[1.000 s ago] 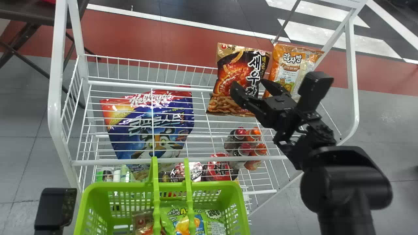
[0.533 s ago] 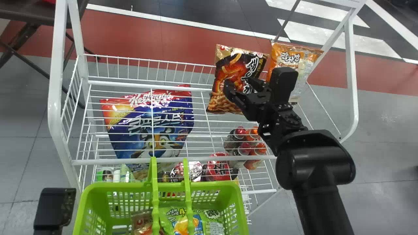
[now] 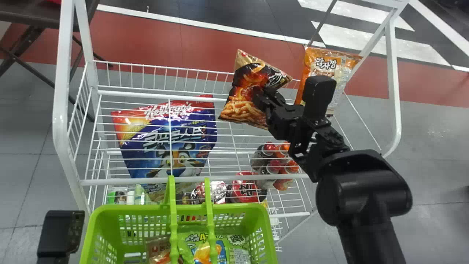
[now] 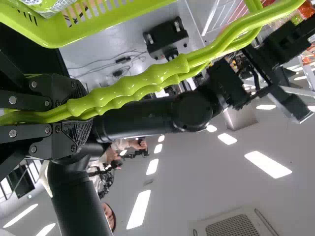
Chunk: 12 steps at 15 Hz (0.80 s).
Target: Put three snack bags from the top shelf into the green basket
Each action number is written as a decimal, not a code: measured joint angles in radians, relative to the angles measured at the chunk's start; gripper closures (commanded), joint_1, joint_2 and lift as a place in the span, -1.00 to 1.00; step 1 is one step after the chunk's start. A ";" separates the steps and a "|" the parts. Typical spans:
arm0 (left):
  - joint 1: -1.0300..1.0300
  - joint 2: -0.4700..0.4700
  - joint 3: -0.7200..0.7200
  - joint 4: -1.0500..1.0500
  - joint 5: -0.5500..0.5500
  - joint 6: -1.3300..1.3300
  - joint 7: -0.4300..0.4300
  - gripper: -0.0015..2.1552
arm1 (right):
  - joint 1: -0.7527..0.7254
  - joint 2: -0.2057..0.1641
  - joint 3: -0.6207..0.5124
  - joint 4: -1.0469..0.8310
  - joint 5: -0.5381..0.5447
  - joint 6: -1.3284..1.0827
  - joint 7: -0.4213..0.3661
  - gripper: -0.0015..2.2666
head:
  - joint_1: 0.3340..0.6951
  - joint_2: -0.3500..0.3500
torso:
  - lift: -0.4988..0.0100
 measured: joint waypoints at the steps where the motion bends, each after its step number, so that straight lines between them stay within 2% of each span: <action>1: 0.001 0.000 0.003 -0.001 0.001 -0.001 -0.003 0.29 | 0.029 -0.002 -0.015 -0.062 -0.008 0.052 0.010 0.88 | 1.00 -1.00 | 0.78; 5: 0.006 0.000 0.016 -0.003 0.008 -0.002 -0.007 0.29 | 0.164 -0.012 -0.172 -0.372 -0.140 0.418 0.073 0.88 | 1.00 -1.00 | 0.78; 9: 0.001 0.000 0.017 0.001 0.009 -0.003 -0.007 0.29 | 0.264 -0.017 -0.422 -0.633 -0.387 0.930 0.102 0.88 | 1.00 -1.00 | 0.78; 12: -0.004 0.000 0.016 0.003 0.009 -0.001 -0.007 0.29 | 0.318 -0.007 -0.555 -0.736 -0.536 1.000 0.131 0.88 | 1.00 -1.00 | 0.78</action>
